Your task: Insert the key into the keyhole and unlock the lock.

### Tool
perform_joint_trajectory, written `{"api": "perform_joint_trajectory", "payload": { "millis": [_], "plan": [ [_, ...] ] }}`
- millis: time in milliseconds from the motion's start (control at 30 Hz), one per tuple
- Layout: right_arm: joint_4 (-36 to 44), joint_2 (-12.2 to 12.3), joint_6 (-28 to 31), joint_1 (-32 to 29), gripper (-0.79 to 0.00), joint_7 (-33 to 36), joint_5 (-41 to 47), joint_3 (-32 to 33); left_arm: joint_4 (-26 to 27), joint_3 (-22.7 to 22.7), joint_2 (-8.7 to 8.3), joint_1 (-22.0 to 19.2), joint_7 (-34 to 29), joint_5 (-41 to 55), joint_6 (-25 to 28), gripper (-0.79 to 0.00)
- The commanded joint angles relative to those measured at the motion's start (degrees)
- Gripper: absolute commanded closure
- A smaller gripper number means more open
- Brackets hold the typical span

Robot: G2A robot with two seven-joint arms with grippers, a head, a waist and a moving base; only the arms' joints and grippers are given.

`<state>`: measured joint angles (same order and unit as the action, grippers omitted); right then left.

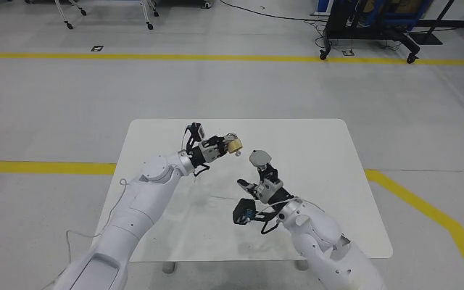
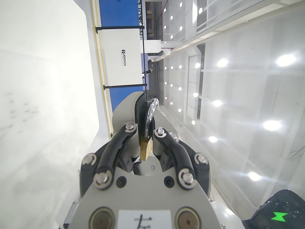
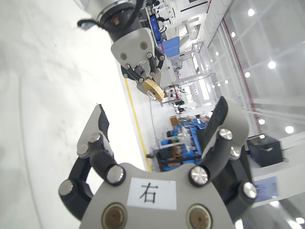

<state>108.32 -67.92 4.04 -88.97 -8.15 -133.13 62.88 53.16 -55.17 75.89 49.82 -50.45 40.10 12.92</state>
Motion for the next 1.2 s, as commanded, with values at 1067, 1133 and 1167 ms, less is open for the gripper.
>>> {"api": "perform_joint_trajectory", "payload": {
  "millis": [1067,1133,1167],
  "plan": [
    [-11.43,-3.05,1.01,7.58,0.0,0.76,20.07,-3.36,-2.37,-0.82,0.89,-0.93,-8.33,-2.49,2.66,0.0],
    [-12.86,-3.07,4.6,8.05,0.0,-1.06,26.37,-2.12,-2.33,-0.98,0.91,-0.95,-8.66,-2.72,3.75,0.0],
    [-13.46,-3.05,5.46,8.36,0.0,-1.31,27.71,-1.56,-2.29,-1.05,0.93,-0.91,-8.8,-2.75,4.2,0.0]
  ]
}}
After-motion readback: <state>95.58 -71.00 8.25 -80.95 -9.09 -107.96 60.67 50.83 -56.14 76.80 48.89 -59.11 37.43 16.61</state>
